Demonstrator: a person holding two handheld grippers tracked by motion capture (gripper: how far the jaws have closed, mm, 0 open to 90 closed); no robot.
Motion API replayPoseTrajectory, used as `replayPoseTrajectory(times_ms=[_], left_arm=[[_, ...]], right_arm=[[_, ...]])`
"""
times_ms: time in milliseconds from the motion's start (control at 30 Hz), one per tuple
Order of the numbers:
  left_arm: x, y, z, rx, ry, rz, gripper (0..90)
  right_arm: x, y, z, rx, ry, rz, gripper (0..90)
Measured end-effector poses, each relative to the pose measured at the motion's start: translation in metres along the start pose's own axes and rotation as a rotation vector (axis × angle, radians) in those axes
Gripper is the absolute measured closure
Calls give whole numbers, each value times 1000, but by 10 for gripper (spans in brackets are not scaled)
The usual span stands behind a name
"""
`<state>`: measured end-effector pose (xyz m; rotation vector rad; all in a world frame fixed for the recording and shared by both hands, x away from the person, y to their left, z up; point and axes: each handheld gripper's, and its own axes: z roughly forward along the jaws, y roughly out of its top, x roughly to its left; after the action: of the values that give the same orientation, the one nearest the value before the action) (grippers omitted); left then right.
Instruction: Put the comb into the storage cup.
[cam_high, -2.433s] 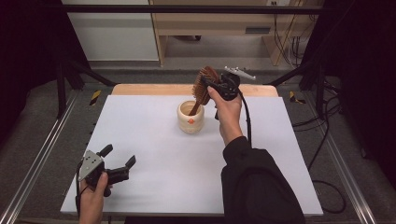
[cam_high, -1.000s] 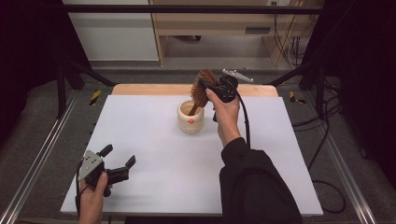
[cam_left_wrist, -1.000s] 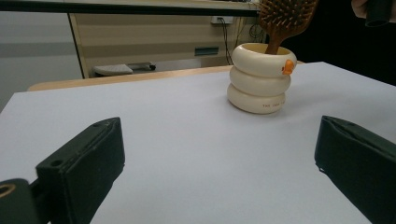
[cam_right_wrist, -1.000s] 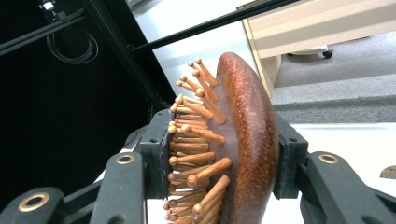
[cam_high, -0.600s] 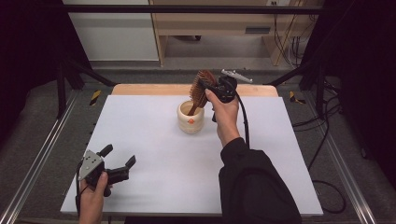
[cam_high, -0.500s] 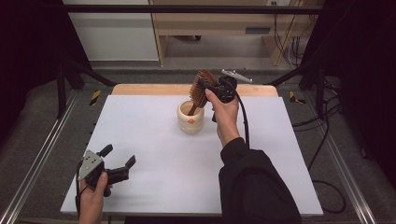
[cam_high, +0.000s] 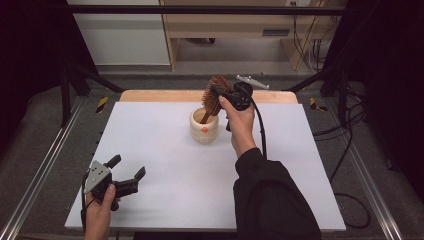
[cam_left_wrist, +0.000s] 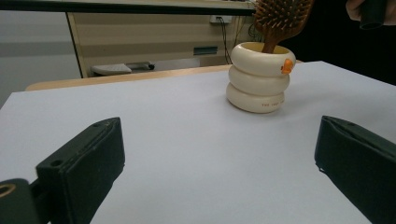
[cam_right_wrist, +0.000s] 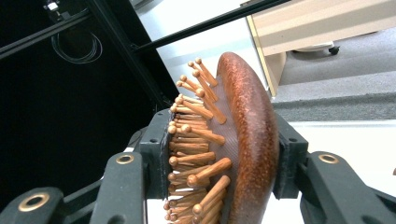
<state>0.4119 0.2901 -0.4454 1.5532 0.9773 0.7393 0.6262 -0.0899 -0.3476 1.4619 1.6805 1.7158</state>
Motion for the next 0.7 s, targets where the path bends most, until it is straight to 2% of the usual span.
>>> replayPoseTrajectory(times_ms=[700], left_arm=[[0,0,0,1,0,-3,18]], right_arm=[[0,-4,5,1,5,9,507]])
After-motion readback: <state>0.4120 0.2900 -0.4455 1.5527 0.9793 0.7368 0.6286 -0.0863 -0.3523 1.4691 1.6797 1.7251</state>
